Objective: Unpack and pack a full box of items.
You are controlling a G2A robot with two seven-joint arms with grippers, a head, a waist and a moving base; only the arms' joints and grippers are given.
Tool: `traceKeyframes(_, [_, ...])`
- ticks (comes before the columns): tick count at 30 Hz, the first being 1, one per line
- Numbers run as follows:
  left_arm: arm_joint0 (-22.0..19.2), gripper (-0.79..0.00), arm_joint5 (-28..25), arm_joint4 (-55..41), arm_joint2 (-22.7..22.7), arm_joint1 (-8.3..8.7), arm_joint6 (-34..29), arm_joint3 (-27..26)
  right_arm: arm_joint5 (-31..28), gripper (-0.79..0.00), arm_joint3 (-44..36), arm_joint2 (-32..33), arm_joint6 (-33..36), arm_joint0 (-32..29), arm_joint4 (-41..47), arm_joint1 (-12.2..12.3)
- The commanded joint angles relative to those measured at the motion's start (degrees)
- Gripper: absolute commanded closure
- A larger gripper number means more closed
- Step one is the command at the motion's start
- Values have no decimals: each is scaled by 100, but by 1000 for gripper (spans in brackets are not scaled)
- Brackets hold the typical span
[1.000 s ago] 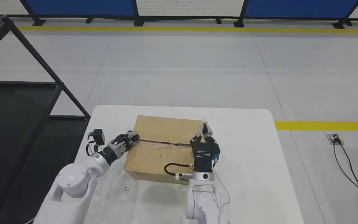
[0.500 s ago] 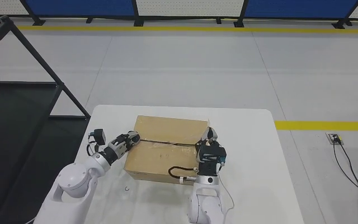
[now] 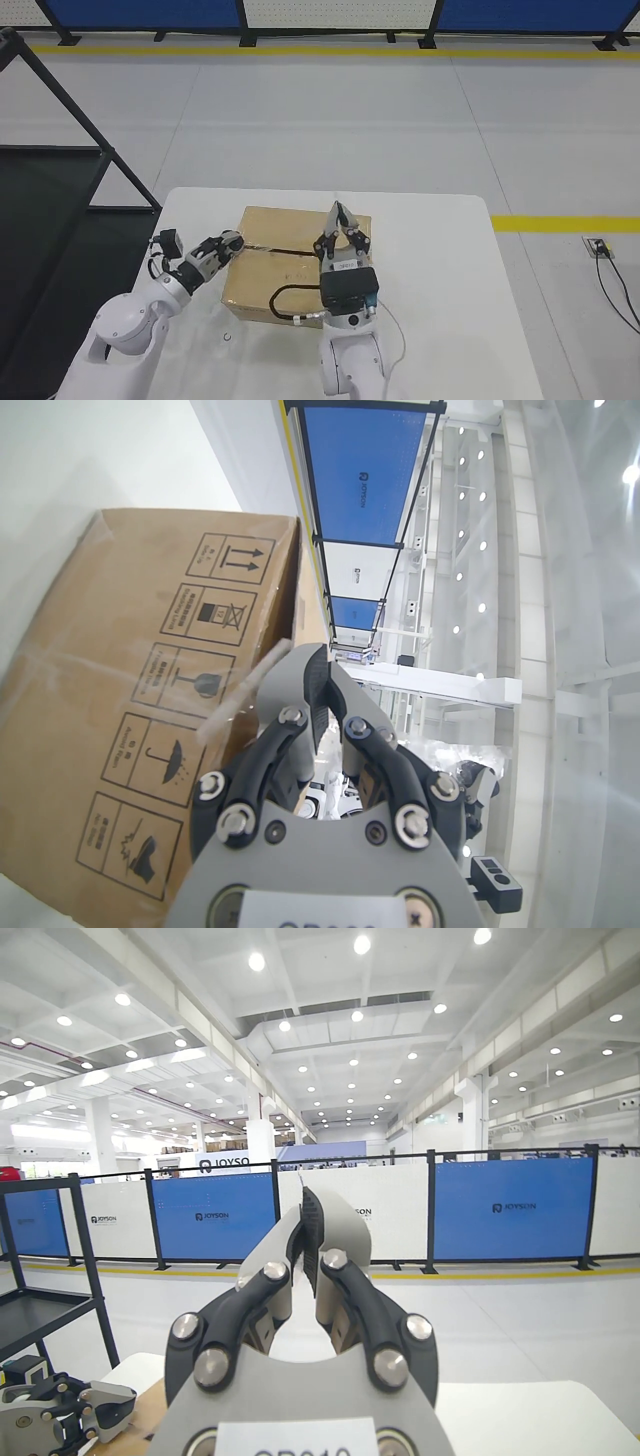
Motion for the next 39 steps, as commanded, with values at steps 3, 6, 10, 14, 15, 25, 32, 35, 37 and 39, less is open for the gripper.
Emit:
traceKeyframes(3, [193,0,-152,-358,-353,22,15,-36,5,0,54,-225,182,276,-222,-39])
traceKeyframes(6, [340,0,-194,-596,-652,47,3,3,38,0,84,-378,248,475,-364,-74])
traceKeyframes(10, [498,0,-203,-789,-933,76,-66,148,109,0,102,-564,284,727,-511,-126])
traceKeyframes(14, [578,0,-220,-872,-1068,96,-174,294,44,0,168,-720,354,978,-568,-178])
traceKeyframes(15, [595,0,-233,-894,-1084,98,-191,318,28,0,197,-753,389,1041,-581,-191])
traceKeyframes(25, [1105,0,-1035,-1216,-1166,121,-1387,91,-27,0,433,-1018,590,1484,-697,-316])
traceKeyframes(32, [1680,0,-1712,-1043,-1255,156,-2110,-303,-62,0,532,-1011,606,1542,-682,-358])
traceKeyframes(35, [1722,0,-1665,-959,-1126,143,-1929,-492,-80,0,550,-998,576,1526,-672,-368])
traceKeyframes(37, [1677,0,-1582,-757,-1016,136,-1706,-575,-89,0,552,-992,552,1503,-672,-373])
traceKeyframes(39, [1617,0,-1538,-431,-858,126,-1431,-636,-113,0,546,-987,531,1477,-678,-375])
